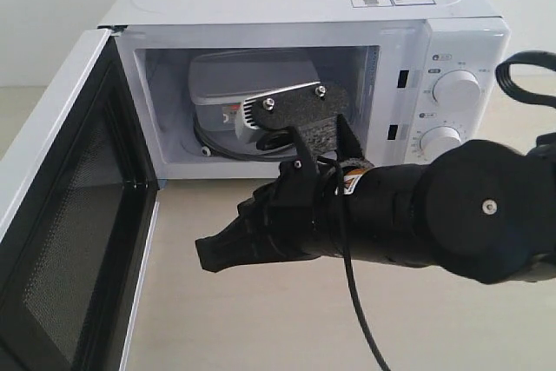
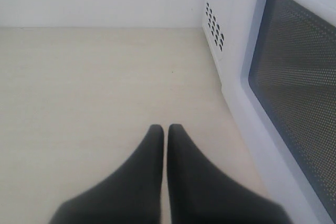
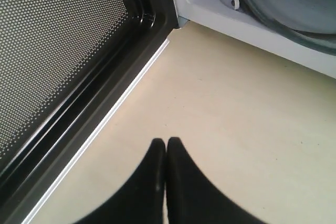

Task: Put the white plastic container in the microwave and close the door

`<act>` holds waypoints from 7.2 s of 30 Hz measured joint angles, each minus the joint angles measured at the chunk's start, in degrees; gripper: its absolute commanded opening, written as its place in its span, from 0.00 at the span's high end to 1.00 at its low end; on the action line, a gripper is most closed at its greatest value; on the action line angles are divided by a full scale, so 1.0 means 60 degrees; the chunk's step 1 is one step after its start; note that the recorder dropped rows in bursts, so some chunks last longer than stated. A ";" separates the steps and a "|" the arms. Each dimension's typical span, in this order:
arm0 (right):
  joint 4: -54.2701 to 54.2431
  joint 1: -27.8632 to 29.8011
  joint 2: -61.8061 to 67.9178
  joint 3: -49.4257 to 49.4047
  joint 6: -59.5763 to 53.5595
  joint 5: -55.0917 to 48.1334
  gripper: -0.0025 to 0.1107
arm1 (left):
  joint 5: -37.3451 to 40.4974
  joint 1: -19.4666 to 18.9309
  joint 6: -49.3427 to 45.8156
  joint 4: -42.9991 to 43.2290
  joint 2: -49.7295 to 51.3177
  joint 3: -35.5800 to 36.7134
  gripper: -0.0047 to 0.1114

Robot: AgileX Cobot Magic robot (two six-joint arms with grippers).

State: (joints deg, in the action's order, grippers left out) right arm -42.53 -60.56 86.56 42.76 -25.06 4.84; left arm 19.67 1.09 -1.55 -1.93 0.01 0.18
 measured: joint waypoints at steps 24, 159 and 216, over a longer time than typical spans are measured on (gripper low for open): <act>0.0090 0.0000 -0.1424 -0.0022 -0.0094 -0.1660 0.98 | 0.0000 0.0000 0.0000 0.0000 0.0000 0.0000 0.92; 0.6770 0.9619 -1.4384 -0.7130 0.4177 -0.3988 0.98 | 0.0000 0.0000 0.0000 0.0000 0.0000 0.0000 0.92; 0.6749 0.9619 -1.4384 -0.7130 0.4177 -0.3988 0.98 | 0.5778 0.0000 0.1536 -0.1739 0.0523 -0.7186 0.92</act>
State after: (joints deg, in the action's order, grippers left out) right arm -2.03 -2.85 0.25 -0.03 0.00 -19.09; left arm 54.34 1.09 7.67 -12.36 3.15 -42.94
